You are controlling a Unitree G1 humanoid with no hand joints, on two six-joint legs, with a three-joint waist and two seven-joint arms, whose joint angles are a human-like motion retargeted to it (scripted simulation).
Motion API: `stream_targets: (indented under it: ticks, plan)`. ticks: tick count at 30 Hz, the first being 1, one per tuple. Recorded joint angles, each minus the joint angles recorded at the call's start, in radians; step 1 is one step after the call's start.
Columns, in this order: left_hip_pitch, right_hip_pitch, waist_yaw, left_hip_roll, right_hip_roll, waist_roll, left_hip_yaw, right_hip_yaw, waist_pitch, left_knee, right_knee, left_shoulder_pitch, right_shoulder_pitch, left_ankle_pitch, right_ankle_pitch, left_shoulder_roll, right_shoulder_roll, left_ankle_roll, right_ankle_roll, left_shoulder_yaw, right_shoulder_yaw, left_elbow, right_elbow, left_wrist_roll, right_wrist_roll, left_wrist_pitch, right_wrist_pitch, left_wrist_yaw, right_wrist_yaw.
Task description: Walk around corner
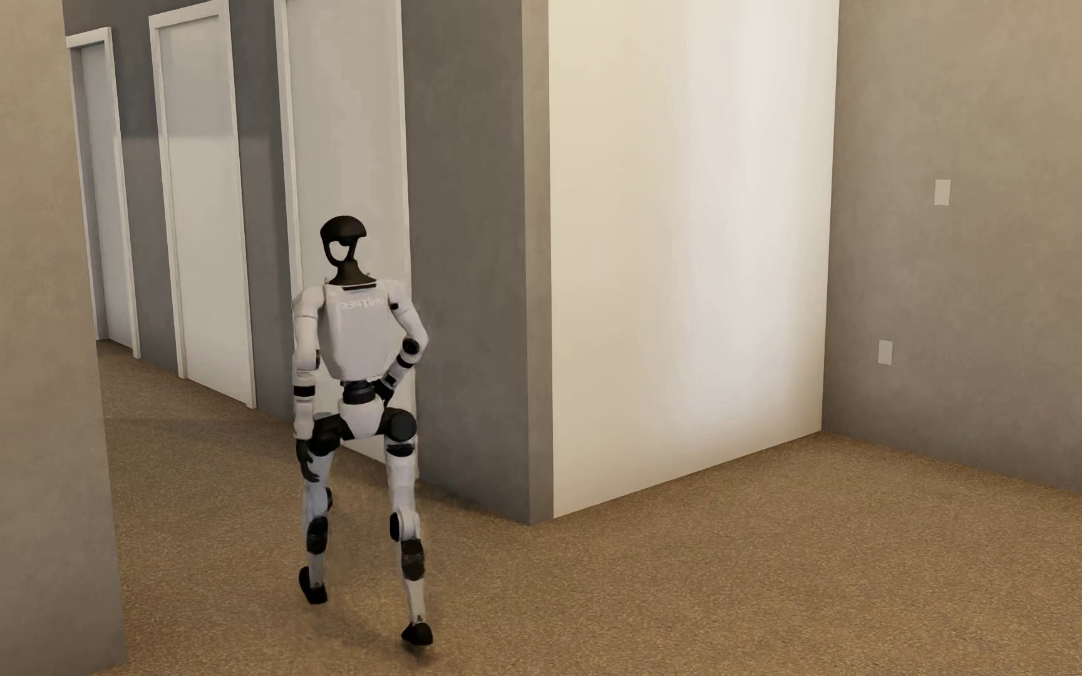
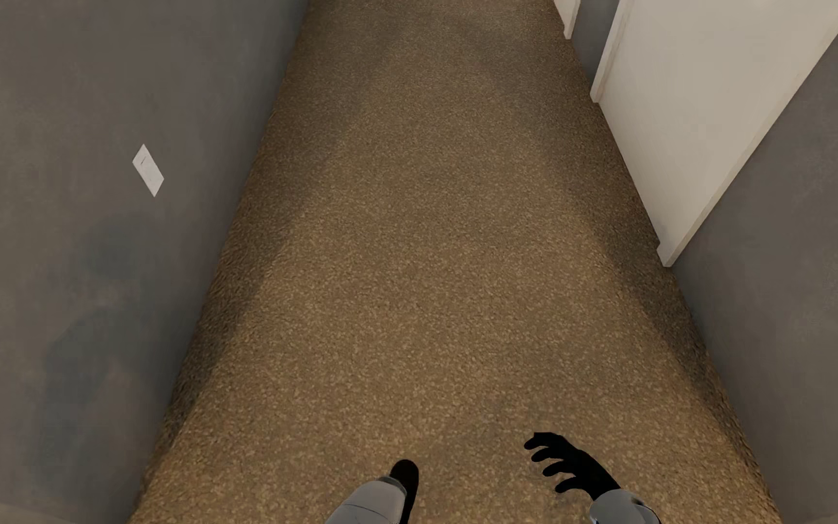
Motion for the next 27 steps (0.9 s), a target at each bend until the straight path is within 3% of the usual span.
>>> stream_targets:
  ticks: [1,2,3,4,5,6,8,9,10,12,13,14,15,16,17,18,19,20,21,22,23,25,27]
  plan:
    - [-0.017,0.038,0.047,0.003,-0.056,-0.01,0.0,0.0,0.0,0.051,0.022,0.013,-0.01,0.009,0.034,0.0,0.001,0.0,0.0,0.002,-0.028,0.006,-0.018,0.0,0.0,0.0,0.0,0.0,0.0]
    - [-0.062,0.051,0.066,-0.01,-0.11,-0.033,0.0,0.0,-0.001,0.189,0.081,0.009,-0.003,0.085,0.112,-0.001,0.01,0.0,0.0,-0.013,-0.045,0.032,-0.02,0.0,0.0,0.0,0.0,0.0,0.0]
    - [-0.075,0.04,0.058,-0.055,-0.168,-0.073,0.0,0.0,0.012,0.321,0.199,-0.012,0.022,0.098,0.253,-0.004,0.039,0.0,0.0,-0.035,-0.047,0.086,0.015,0.0,0.0,0.0,0.0,0.0,0.0]
    - [-0.023,-0.019,0.029,-0.081,-0.189,-0.079,0.0,0.0,0.022,0.386,0.389,-0.047,0.05,0.049,0.413,-0.013,0.049,0.0,0.0,-0.037,-0.04,0.117,0.053,0.0,0.0,0.0,0.0,0.0,0.0]
    - [0.028,-0.149,-0.008,-0.098,-0.16,-0.066,0.0,0.0,0.014,0.404,0.656,-0.057,0.063,-0.012,0.529,-0.03,0.043,0.0,0.0,-0.012,0.014,0.091,0.093,0.0,0.0,0.0,0.0,0.0,0.0]
    - [0.123,-0.257,-0.085,-0.138,-0.163,-0.075,0.0,0.0,0.027,0.367,0.869,-0.071,0.067,-0.028,0.518,-0.04,0.05,0.0,0.0,0.004,0.078,0.046,0.147,0.0,0.0,0.0,0.0,0.0,0.0]
    - [0.301,-0.466,-0.246,-0.158,-0.101,-0.027,0.0,0.0,0.035,0.259,1.011,-0.13,0.141,-0.02,0.498,-0.059,0.058,0.0,0.0,0.057,0.141,-0.072,0.221,0.0,0.0,0.0,0.0,0.0,0.0]
    - [0.409,-0.551,-0.308,-0.157,-0.075,0.001,0.0,0.0,0.041,0.192,0.943,-0.155,0.209,-0.021,0.525,-0.066,0.057,0.0,0.0,0.065,0.126,-0.144,0.232,0.0,0.0,0.0,0.0,0.0,0.0]
    - [0.505,-0.62,-0.351,-0.153,-0.057,0.001,0.0,0.0,0.046,0.136,0.78,-0.184,0.208,-0.025,0.599,-0.062,0.092,0.0,0.0,0.106,0.22,-0.211,0.4,0.0,0.0,0.0,0.0,0.0,0.0]
    - [0.674,-0.723,-0.434,-0.13,-0.045,0.016,0.0,0.0,0.038,0.046,0.353,-0.242,0.303,-0.053,0.732,-0.06,0.07,0.0,0.0,0.149,0.322,-0.355,0.421,0.0,0.0,0.0,0.0,0.0,0.0]
    - [0.743,-0.743,-0.466,-0.124,-0.057,0.005,0.0,0.0,0.032,0.028,0.156,-0.279,0.337,-0.088,0.591,-0.048,0.076,0.0,0.0,0.178,0.346,-0.41,0.446,0.0,0.0,0.0,0.0,0.0,0.0]
    - [0.788,-0.769,-0.499,-0.115,-0.07,-0.004,0.0,0.0,0.022,0.025,0.048,-0.311,0.367,-0.127,0.288,-0.035,0.074,0.0,0.0,0.191,0.382,-0.45,0.454,0.0,0.0,0.0,0.0,0.0,0.0]
    - [0.821,-0.797,-0.53,-0.095,-0.085,-0.01,0.0,0.0,0.015,0.037,0.073,-0.332,0.394,-0.165,0.087,-0.027,0.077,0.0,0.0,0.216,0.397,-0.473,0.464,0.0,0.0,0.0,0.0,0.0,0.0]
    - [0.853,-0.822,-0.565,-0.074,-0.081,-0.009,0.0,0.0,0.019,0.06,0.067,-0.342,0.414,-0.162,0.082,-0.026,0.079,0.0,0.0,0.237,0.419,-0.474,0.475,0.0,0.0,0.0,0.0,0.0,0.0]
    - [0.898,-0.841,-0.585,-0.049,-0.063,0.002,0.0,0.0,0.024,0.086,0.087,-0.339,0.427,-0.115,0.263,-0.036,0.079,0.0,0.0,0.256,0.436,-0.442,0.491,0.0,0.0,0.0,0.0,0.0,0.0]
    - [0.894,-0.878,-0.578,-0.033,-0.033,0.016,0.0,0.0,0.005,0.149,0.131,-0.322,0.431,0.01,0.524,-0.049,0.083,0.0,0.0,0.268,0.448,-0.402,0.504,0.0,0.0,0.0,0.0,0.0,0.0]
    - [0.851,-0.883,-0.562,0.015,0.014,0.05,0.0,0.0,0.0,0.309,0.214,-0.303,0.42,0.209,0.656,-0.074,0.084,0.0,0.0,0.253,0.475,-0.318,0.521,0.0,0.0,0.0,0.0,0.0,0.0]
    - [0.806,-0.828,-0.537,0.03,0.045,0.056,0.0,0.0,0.012,0.48,0.271,-0.28,0.401,0.376,0.653,-0.092,0.08,0.0,0.0,0.225,0.468,-0.22,0.519,0.0,0.0,0.0,0.0,0.0,0.0]
    - [0.688,-0.768,-0.513,0.029,0.071,0.044,0.0,0.0,0.022,0.693,0.278,-0.267,0.363,0.363,0.628,-0.083,0.092,0.0,0.0,0.173,0.452,-0.138,0.501,0.0,0.0,0.0,0.0,0.0,0.0]
    - [0.587,-0.67,-0.467,0.044,0.092,0.048,0.0,0.0,0.044,0.863,0.251,-0.272,0.333,0.204,0.577,-0.095,0.08,0.0,0.0,0.111,0.419,-0.052,0.45,0.0,0.0,0.0,0.0,0.0,0.0]
    - [0.502,-0.577,-0.388,0.03,0.093,0.023,0.0,0.0,0.045,0.941,0.228,-0.252,0.296,0.051,0.524,-0.091,0.08,0.0,0.0,0.076,0.386,0.012,0.407,0.0,0.0,0.0,0.0,0.0,0.0]
    - [0.345,-0.402,-0.258,0.01,0.069,-0.013,0.0,0.0,0.04,0.864,0.155,-0.176,0.205,-0.052,0.403,-0.083,0.063,0.0,0.0,0.035,0.318,0.078,0.297,0.0,0.0,0.0,0.0,0.0,0.0]
    - [0.26,-0.244,-0.164,0.002,0.025,-0.038,0.0,0.0,0.027,0.538,0.082,-0.089,0.126,-0.014,0.274,-0.062,0.042,0.0,0.0,0.014,0.199,0.097,0.178,0.0,0.0,0.0,0.0,0.0,0.0]
